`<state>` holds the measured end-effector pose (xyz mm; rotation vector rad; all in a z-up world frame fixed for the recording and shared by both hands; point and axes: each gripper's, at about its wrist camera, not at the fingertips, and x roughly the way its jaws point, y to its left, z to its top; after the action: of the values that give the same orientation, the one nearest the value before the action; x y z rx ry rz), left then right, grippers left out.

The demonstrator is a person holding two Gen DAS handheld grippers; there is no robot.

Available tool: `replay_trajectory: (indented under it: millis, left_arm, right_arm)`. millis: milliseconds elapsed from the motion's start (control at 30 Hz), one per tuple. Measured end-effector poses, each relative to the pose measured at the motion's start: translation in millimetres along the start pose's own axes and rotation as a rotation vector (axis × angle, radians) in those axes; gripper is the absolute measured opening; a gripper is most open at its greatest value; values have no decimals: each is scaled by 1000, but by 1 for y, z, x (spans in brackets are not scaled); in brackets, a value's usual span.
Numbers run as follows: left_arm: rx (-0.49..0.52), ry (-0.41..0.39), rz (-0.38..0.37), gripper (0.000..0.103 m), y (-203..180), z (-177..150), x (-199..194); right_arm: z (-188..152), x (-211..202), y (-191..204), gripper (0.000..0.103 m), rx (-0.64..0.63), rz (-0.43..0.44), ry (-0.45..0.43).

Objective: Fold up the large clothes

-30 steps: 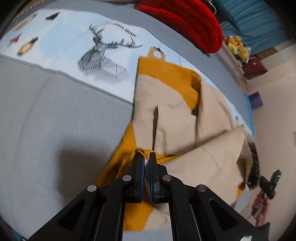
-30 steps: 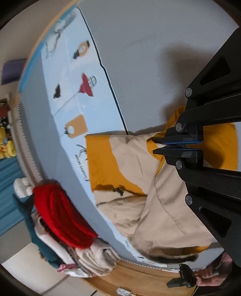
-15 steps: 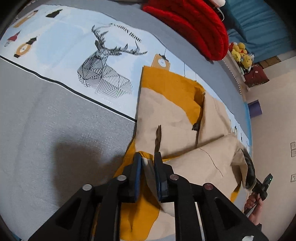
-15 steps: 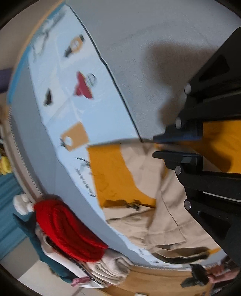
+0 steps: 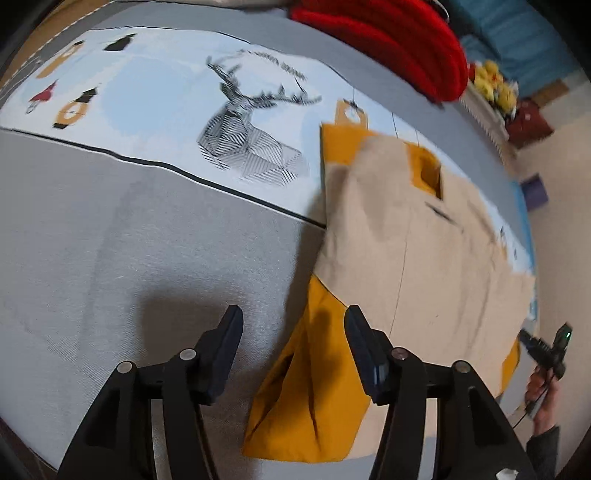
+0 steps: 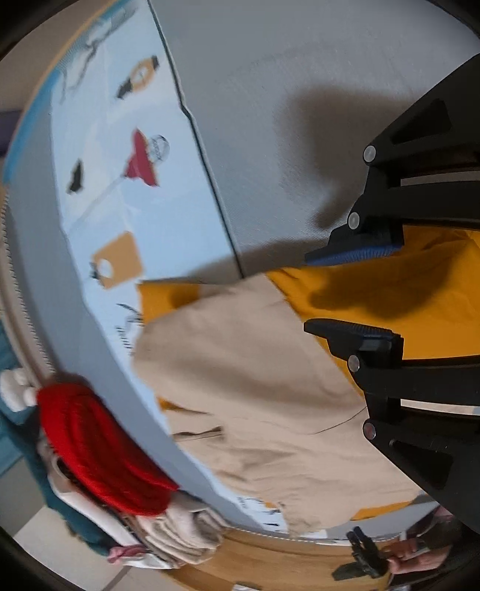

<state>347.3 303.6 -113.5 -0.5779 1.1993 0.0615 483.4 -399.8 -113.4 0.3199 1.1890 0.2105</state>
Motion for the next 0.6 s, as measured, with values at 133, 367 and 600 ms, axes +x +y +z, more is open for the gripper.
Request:
replay_trajectory:
  millis: [133, 367, 600]
  left_arm:
    - [15, 13, -7, 53, -11, 2, 14]
    - [36, 4, 21, 48, -31, 5, 27]
    - [113, -27, 32, 7, -50, 6, 23]
  right_arm:
    - [1, 11, 2, 34, 2, -1, 21]
    - [3, 23, 14, 37, -47, -20, 47]
    - [6, 9, 23, 3, -92, -33, -13]
